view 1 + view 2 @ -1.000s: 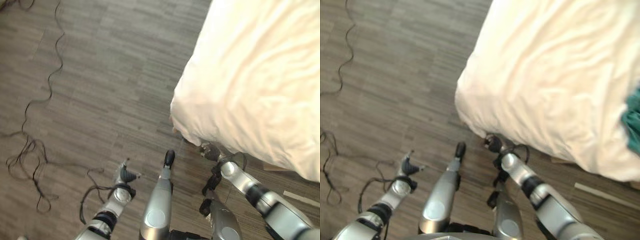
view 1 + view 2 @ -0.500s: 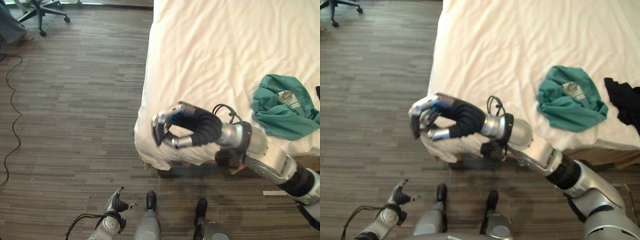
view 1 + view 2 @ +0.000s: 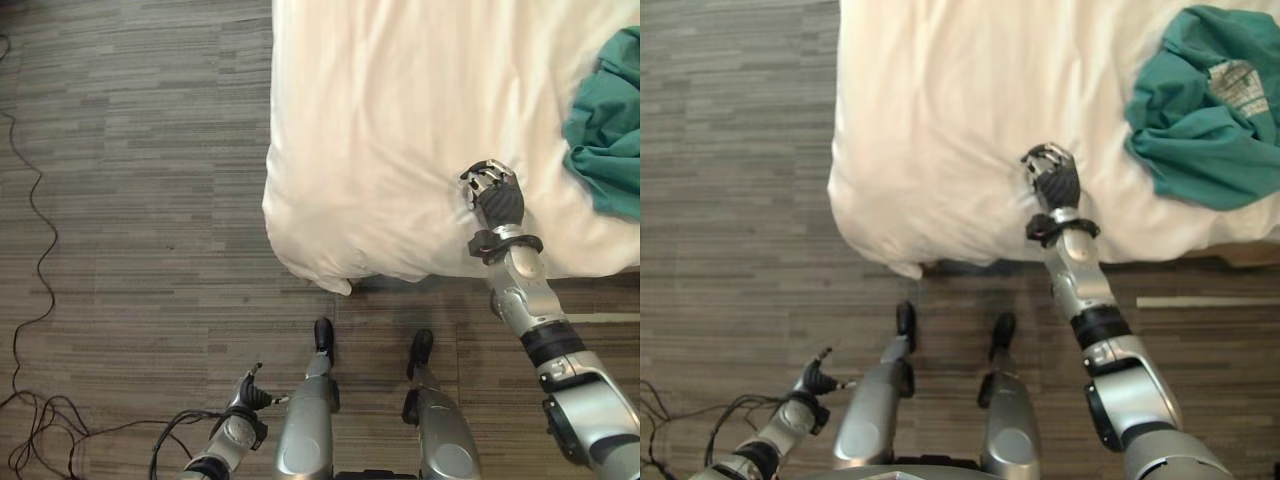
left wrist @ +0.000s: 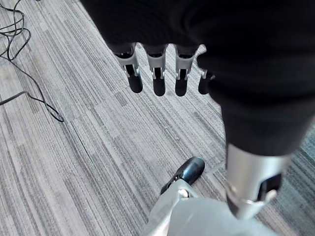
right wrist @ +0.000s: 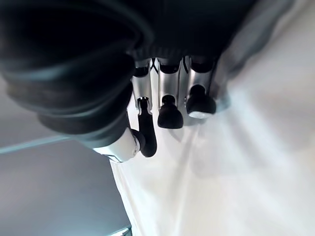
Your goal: Tidy up the quilt and then pick up the clothes from the bed and put them into the laundry hamper.
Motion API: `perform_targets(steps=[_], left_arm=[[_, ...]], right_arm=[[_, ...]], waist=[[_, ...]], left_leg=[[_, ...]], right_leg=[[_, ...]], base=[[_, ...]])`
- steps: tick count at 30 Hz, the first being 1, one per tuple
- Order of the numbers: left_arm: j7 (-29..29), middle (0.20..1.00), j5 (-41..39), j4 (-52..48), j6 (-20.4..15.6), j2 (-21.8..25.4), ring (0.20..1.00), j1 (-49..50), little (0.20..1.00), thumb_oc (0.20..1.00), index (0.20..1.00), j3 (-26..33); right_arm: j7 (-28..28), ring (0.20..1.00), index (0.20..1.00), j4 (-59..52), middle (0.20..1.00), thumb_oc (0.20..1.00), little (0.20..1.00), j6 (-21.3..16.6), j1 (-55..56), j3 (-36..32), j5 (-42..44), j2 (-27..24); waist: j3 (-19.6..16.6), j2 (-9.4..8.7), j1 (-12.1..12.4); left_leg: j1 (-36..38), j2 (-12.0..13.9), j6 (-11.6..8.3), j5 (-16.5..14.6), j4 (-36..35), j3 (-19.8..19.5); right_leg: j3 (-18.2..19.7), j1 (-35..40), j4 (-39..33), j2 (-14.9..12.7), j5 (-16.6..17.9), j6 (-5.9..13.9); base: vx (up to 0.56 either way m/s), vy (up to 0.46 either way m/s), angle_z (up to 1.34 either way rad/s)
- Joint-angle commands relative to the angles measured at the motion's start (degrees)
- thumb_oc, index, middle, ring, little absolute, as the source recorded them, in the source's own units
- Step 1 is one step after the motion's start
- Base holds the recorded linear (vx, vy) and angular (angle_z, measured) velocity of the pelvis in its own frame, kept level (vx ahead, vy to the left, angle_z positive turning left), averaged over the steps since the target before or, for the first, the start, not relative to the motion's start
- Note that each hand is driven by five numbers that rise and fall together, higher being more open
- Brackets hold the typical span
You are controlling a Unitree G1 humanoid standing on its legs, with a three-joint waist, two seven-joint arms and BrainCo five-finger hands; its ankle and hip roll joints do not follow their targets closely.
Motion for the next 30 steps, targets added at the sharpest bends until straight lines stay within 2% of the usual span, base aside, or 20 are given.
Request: perform_targets(steps=[1, 7, 8, 9, 10, 11, 13, 14, 15, 16, 17, 18, 19, 20, 22, 24, 25, 26, 29, 30], left_arm=[[0.2, 1.0, -2.5, 2.6, 0.7, 2.4, 1.0, -1.6, 1.0, 1.0, 1.0, 1.9], [-1.7, 1.0, -2.1, 0.1, 1.3, 4.4, 1.0, -0.4, 1.0, 1.0, 1.0, 2.3], [-1.9, 1.0, -2.9, -0.2, 1.3, 4.6, 1.0, -0.1, 1.0, 1.0, 1.0, 3.1], [-2.2, 1.0, -3.5, -0.1, 1.4, 4.6, 1.0, 0.6, 1.0, 1.0, 1.0, 3.7], [-2.6, 1.0, -3.9, 0.5, 1.8, 4.7, 1.0, 0.9, 1.0, 1.0, 1.0, 4.3], [-2.9, 1.0, -3.6, 1.2, 2.1, 4.6, 1.0, 1.1, 1.0, 1.0, 1.0, 4.9], [-4.0, 1.0, -1.5, 3.7, 3.3, 3.5, 1.0, 1.8, 1.0, 1.0, 1.0, 4.7], [-4.0, 1.0, -1.4, 3.7, 3.3, 3.5, 1.0, 1.9, 1.0, 1.0, 1.0, 4.8], [-4.4, 1.0, -0.4, 4.2, 2.9, 3.4, 1.0, 2.9, 1.0, 1.0, 1.0, 4.7], [-4.8, 1.0, -0.1, 5.3, 3.1, 3.0, 1.0, 3.6, 1.0, 1.0, 1.0, 4.8], [-4.8, 1.0, -0.2, 6.2, 2.7, 3.1, 1.0, 5.0, 1.0, 1.0, 1.0, 6.6], [-4.8, 1.0, -0.2, 6.2, 2.7, 3.1, 1.0, 5.1, 1.0, 1.0, 1.0, 6.7], [-4.6, 1.0, -1.0, 6.4, 2.5, 2.8, 1.0, 5.7, 1.0, 1.0, 1.0, 7.7], [-4.5, 1.0, -2.0, 6.2, 2.2, 2.5, 1.0, 5.5, 1.0, 1.0, 1.0, 8.1], [-4.0, 1.0, -3.5, 5.9, 1.5, 1.6, 1.0, 4.6, 1.0, 1.0, 1.0, 6.9], [-4.2, 1.0, -4.9, 5.6, 1.3, 0.8, 1.0, 4.3, 1.0, 1.0, 1.0, 6.9], [-4.3, 1.0, -5.6, 5.4, 1.0, -0.1, 1.0, 3.1, 1.0, 1.0, 1.0, 5.7], [-4.4, 1.0, -5.2, 5.2, 1.1, -1.0, 1.0, 3.0, 1.0, 1.0, 1.0, 5.4], [-4.7, 1.0, -3.7, 4.1, 0.8, -1.8, 1.0, 2.0, 1.0, 1.0, 1.0, 2.9], [-5.7, 1.0, -3.1, 3.4, 0.8, -2.1, 1.0, 1.8, 1.0, 1.0, 1.0, 1.5]], right_arm=[[0.0, 0.2, 0.2, 9.7, 0.2, 0.2, 0.2, 6.3, 14.4, -2.4, -0.7, 0.2], [2.0, 0.2, 0.2, 17.8, 0.2, 0.2, 0.2, 9.7, 28.5, -9.2, -1.8, 2.4], [2.0, 0.2, 0.2, 21.4, 0.2, 0.2, 0.2, 10.0, 29.4, -9.5, -3.9, 2.8], [1.8, 0.2, 0.2, 25.1, 0.2, 0.2, 0.2, 10.8, 29.4, -9.5, -6.6, 3.3], [2.1, 0.564, 0.564, 29.1, 0.564, 0.564, 0.564, 12.2, 29.2, -9.0, -9.5, 3.9], [2.2, 1.0, 1.0, 32.7, 1.0, 1.0, 1.0, 13.4, 29.3, -8.1, -12.5, 4.3], [1.1, 1.0, 1.0, 40.0, 1.0, 1.0, 1.0, 15.9, 27.9, -5.7, -19.3, 5.1], [1.1, 1.0, 1.0, 40.3, 1.0, 1.0, 1.0, 15.8, 27.7, -5.7, -19.5, 5.2], [0.9, 1.0, 1.0, 41.1, 1.0, 1.0, 1.0, 15.9, 27.4, -4.7, -20.6, 4.8], [1.6, 1.0, 1.0, 42.0, 1.0, 1.0, 1.0, 16.0, 26.8, -3.0, -21.3, 5.1], [1.7, 1.0, 1.0, 40.9, 1.0, 1.0, 1.0, 15.7, 27.2, -1.3, -22.4, 4.8], [1.7, 1.0, 1.0, 40.8, 1.0, 1.0, 1.0, 15.7, 27.2, -1.2, -22.4, 4.8], [1.5, 1.0, 1.0, 39.8, 1.0, 1.0, 1.0, 15.4, 27.2, 0.0, -23.1, 4.7], [1.5, 1.0, 1.0, 39.2, 1.0, 1.0, 1.0, 15.3, 26.8, 1.2, -24.1, 4.3], [1.0, 1.0, 1.0, 38.5, 1.0, 1.0, 1.0, 15.3, 25.6, 3.4, -26.0, 3.8], [1.4, 1.0, 1.0, 38.1, 1.0, 1.0, 1.0, 15.5, 25.6, 4.7, -27.6, 3.4], [1.1, 1.0, 1.0, 38.9, 1.0, 1.0, 1.0, 15.8, 25.5, 6.0, -29.4, 3.3], [1.4, 1.0, 1.0, 39.3, 1.0, 1.0, 1.0, 15.9, 25.7, 6.5, -30.6, 3.2], [0.8, 1.0, 1.0, 39.2, 1.0, 1.0, 1.0, 15.8, 25.0, 8.5, -34.6, 3.0], [1.6, 1.0, 1.0, 38.9, 1.0, 1.0, 1.0, 16.1, 26.1, 8.5, -35.1, 3.2]], waist=[[-2.6, -2.45, -2.9], [-5.9, -2.66, -7.8], [-6.1, -2.26, -7.7], [-6.3, -1.88, -7.1], [-6.8, -1.56, -6.5], [-7.6, -1.15, -5.2], [-11.0, -1.87, -3.6], [-10.9, -1.76, -3.4], [-11.9, -2.21, -2.9], [-13.0, -2.4, -3.1], [-13.6, -3.09, -1.6], [-13.6, -2.94, -1.3], [-12.9, -2.9, -0.1], [-12.5, -4.16, 1.6], [-11.8, -5.95, 3.7], [-11.1, -5.36, 5.0], [-11.3, -5.31, 5.8], [-11.4, -4.73, 6.3], [-12.6, -2.95, 7.5], [-12.8, -2.66, 7.7]], left_leg=[[0.8, 1.3, -2.32, -11.4, 11.1, -2.0], [8.5, 0.1, -0.82, -11.9, 6.9, 0.4], [10.6, 0.5, -0.64, -11.7, 5.7, 2.0], [12.5, 0.9, -0.44, -12.1, 4.8, 3.6], [13.8, 1.0, -0.06, -11.6, 3.7, 5.6], [15.2, 1.6, 0.14, -11.5, 2.9, 8.0], [19.0, 2.1, 0.52, -13.1, 2.3, 12.0], [19.2, 2.4, 0.43, -13.1, 2.3, 12.3], [19.1, 2.4, 0.4, -13.6, 3.3, 12.6], [19.0, 3.7, -0.42, -13.9, 5.9, 13.8], [16.8, 6.9, -2.61, -9.0, 16.9, 13.5], [16.6, 7.6, -3.13, -9.2, 17.8, 13.6], [14.6, 9.0, -5.16, -5.6, 25.2, 10.0], [12.2, 7.2, -4.67, -1.8, 29.7, 5.7], [7.7, 0.8, -2.81, -6.0, 31.8, -5.9], [6.7, -1.8, -2.19, -8.7, 28.2, -13.0], [6.1, -4.6, -1.71, -10.9, 24.1, -18.1], [6.9, -5.4, -1.36, -11.2, 18.6, -19.9], [8.4, -9.3, -1.35, -7.8, 6.9, -27.9], [10.2, -9.1, -0.75, -6.7, 4.0, -27.9]], right_leg=[[2.0, -2.5, 8.6, -6.9, -6.1, 5.32], [2.4, 0.3, 10.5, -6.7, -5.5, 6.96], [0.7, 0.1, 11.8, -7.1, -4.7, 7.41], [-3.8, 0.1, 13.7, -8.2, -4.1, 7.5], [-11.5, 0.3, 16.0, -10.0, -3.5, 7.23], [-19.1, 1.3, 18.6, -11.5, -4.1, 6.66], [-28.6, 3.7, 17.9, -12.0, -4.4, 5.9], [-28.5, 3.9, 17.3, -11.5, -4.2, 5.77], [-27.9, 5.1, 14.1, -10.1, -4.7, 5.38], [-24.5, 5.6, 10.0, -6.4, -5.4, 3.96], [-21.0, 8.5, 3.8, -1.0, -6.5, 2.0], [-20.7, 8.6, 3.3, -0.3, -6.4, 1.62], [-18.1, 10.0, 0.8, 2.3, -6.7, -0.21], [-17.4, 10.9, -1.3, 2.7, -6.2, -1.6], [-10.8, 11.6, -2.2, 3.1, -6.8, -1.47], [-5.7, 12.6, -2.1, 4.2, -7.5, -0.73], [-2.4, 13.2, -2.7, 4.9, -7.9, 0.12], [-0.1, 13.5, -2.8, 5.4, -8.0, 0.41], [7.0, 14.0, -2.8, 7.9, -8.3, 0.96], [9.3, 15.3, -1.2, 9.7, -9.5, 0.07]], base=[[0.05, 0.049, -0.09], [0.11, 0.07, -0.14], [0.12, 0.092, -0.18], [0.08, 0.078, -0.83], [0.09, 0.06, -1.14], [0.21, 0.036, -1.32], [0.33, -0.103, -1.23], [0.21, -0.143, -1.3], [0.15, -0.109, -1.02], [0.29, -0.196, -0.75], [0.24, -0.189, -0.98], [0.2, -0.159, -1.84], [0.02, -0.083, -2.04], [0.05, 0.011, -1.94], [0.08, 0.165, -1.6], [0.16, 0.198, -1.76], [0.21, 0.192, -2.16], [0.28, 0.218, -2.44], [0.25, 0.218, -2.84], [0.2, 0.123, -1.51]])
